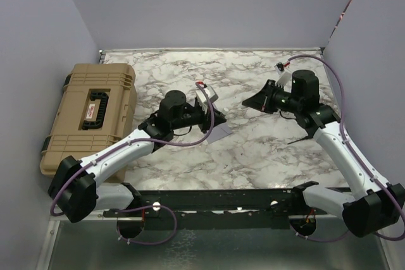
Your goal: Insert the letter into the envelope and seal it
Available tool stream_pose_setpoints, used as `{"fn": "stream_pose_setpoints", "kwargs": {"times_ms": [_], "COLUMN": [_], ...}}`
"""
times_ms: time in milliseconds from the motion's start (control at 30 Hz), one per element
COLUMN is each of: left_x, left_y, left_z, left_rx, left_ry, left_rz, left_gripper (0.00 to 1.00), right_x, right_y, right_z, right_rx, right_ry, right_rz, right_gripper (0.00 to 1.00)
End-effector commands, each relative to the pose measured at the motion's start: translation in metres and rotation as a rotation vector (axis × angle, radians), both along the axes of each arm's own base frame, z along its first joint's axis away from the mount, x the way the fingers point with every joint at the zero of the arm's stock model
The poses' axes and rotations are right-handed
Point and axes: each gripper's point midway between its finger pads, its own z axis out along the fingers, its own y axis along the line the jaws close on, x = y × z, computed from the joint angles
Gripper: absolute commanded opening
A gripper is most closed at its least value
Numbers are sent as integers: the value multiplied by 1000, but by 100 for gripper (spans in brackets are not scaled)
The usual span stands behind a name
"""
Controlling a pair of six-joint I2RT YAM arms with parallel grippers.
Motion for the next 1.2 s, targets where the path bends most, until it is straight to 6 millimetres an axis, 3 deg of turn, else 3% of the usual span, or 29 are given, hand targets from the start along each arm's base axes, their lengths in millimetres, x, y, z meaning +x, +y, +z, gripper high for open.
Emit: {"fn": "stream_pose_setpoints", "kwargs": {"times_ms": [0,267,1167], "left_x": [-14,-20,-16], "left_y": [-7,-15,-22], "left_z": [8,18,33], "left_rx": [50,34,-10], "left_ry": [-180,-202,-203], "left_rz": [-138,-199,-163], "left_gripper": [0,0,0], "right_x": [-27,-40,-45], "right_y": [18,23,35], "right_z": [30,43,39], "right_rx": [130,166,241], "right_ry": [-37,-56,3], "right_rz": [152,216,296], "right_gripper": [1,1,1]}}
